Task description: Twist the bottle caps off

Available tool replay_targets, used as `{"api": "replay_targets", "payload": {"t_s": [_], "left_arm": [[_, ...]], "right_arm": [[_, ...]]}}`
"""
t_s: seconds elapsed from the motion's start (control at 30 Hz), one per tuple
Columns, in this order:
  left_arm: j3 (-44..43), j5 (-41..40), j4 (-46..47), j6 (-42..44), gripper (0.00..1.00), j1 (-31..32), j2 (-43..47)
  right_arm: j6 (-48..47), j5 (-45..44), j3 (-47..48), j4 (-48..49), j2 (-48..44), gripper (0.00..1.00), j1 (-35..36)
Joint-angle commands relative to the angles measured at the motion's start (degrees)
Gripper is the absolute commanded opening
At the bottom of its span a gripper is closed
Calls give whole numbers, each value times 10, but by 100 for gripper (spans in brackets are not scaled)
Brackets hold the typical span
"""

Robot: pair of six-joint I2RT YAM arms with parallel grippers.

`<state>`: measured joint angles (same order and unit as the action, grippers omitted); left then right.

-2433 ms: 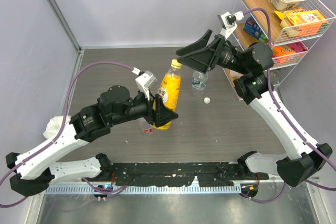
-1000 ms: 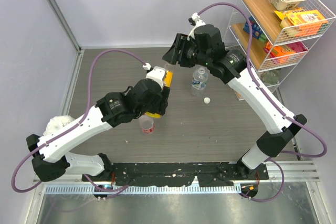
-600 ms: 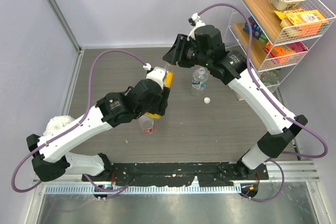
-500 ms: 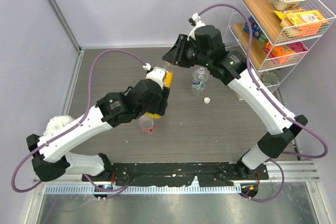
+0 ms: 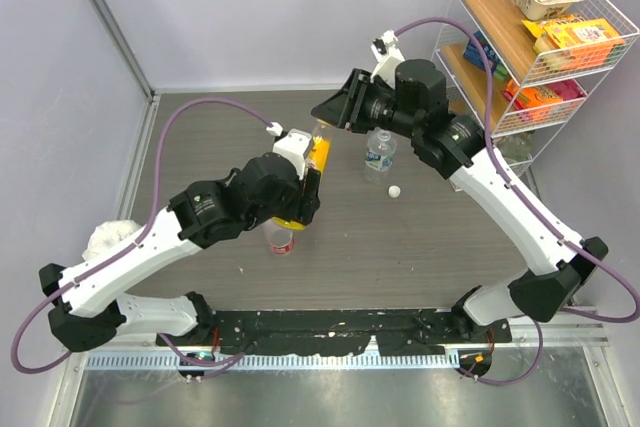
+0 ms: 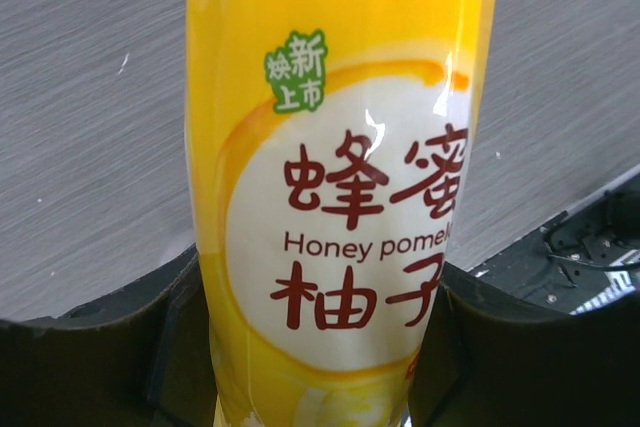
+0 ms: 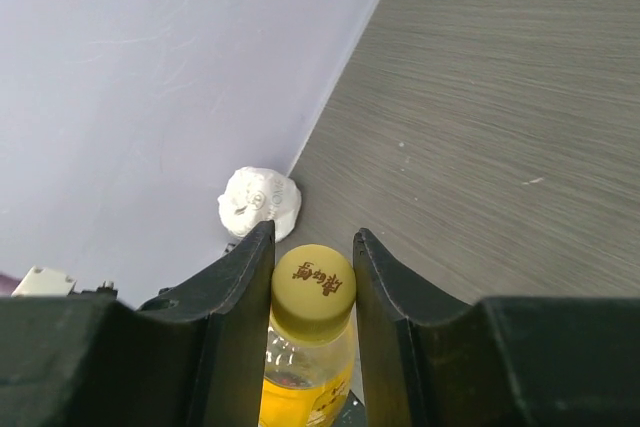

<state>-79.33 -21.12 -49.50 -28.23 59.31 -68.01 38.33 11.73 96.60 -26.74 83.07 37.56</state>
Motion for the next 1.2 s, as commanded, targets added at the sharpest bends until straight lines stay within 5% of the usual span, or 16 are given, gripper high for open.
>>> {"api": "replay_targets", "payload": {"t_s": [0.0,0.6,0.8,1.17], "left_arm": [[8,18,41,-16,0,-3,32],[107,294,266,-10,0,-4,132],[123,336,316,-22,0,-4,148],[132,321,305,-22,0,-3,154]], "right_arm": [[8,86,-32,107,-55,2,-21],[191,336,-162,529,-129,2,-84],[223,370,-162,593,-128,2,-83],[192,337,-164,561,-133,5,-84]]}}
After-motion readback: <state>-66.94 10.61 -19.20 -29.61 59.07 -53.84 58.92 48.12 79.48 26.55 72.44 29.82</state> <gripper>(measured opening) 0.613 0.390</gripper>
